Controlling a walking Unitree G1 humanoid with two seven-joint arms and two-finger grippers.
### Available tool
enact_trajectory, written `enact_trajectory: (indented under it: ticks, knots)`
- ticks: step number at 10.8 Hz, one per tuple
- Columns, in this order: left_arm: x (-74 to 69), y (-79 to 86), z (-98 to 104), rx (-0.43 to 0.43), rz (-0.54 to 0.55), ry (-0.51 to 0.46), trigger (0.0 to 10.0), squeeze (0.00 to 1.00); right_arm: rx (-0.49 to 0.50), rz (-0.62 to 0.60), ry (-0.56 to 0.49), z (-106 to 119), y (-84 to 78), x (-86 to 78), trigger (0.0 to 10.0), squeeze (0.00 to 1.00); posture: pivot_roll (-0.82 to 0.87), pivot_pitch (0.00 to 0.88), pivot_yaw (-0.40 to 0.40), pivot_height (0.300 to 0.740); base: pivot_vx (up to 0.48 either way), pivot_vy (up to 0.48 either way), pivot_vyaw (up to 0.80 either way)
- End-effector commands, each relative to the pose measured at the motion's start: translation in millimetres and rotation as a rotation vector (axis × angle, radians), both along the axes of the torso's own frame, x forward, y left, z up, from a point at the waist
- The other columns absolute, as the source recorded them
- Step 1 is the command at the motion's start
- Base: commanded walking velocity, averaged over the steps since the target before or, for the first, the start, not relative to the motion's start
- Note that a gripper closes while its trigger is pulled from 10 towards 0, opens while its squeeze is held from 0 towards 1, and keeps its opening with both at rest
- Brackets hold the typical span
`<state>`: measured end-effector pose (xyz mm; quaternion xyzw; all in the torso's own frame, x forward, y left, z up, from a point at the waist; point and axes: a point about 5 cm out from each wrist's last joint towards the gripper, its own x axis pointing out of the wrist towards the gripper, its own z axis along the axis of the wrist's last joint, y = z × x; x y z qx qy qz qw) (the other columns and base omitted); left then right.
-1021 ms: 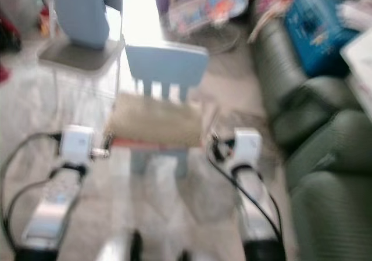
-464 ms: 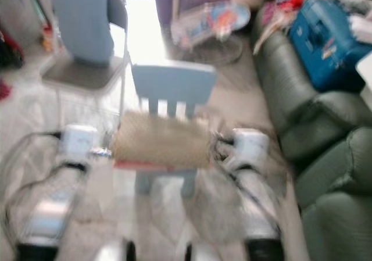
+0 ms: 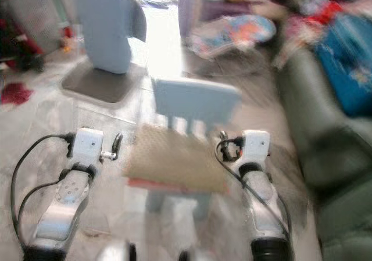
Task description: Move the pillow to the sofa
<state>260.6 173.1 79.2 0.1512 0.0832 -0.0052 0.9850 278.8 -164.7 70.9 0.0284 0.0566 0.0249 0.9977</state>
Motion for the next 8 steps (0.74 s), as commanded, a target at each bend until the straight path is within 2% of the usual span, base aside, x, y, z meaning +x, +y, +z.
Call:
enact_trajectory:
  ticks: [1, 7, 8]
  knots:
    - [2.4, -9.2, 3.5, -0.009, -0.023, -0.014, 10.0, 0.00, -0.020, -0.029, 0.006, -1.5, -12.7, -2.7, 10.0, 0.00, 0.05, 0.105, -0.082, 0.740, 0.469, 0.000, 0.00]
    - [2.4, -9.2, 3.4, -0.009, -0.023, -0.014, 10.0, 0.00, -0.020, -0.028, 0.006, -1.6, -12.7, -2.6, 10.0, 0.00, 0.05, 0.105, -0.082, 0.740, 0.469, 0.000, 0.00]
    - [6.9, -16.7, 7.8, -0.054, -0.068, -0.036, 10.0, 0.00, -0.029, -0.011, -0.001, 3.3, -11.1, 4.4, 10.0, 0.00, 0.04, 0.126, -0.091, 0.740, 0.000, 0.000, 0.00]
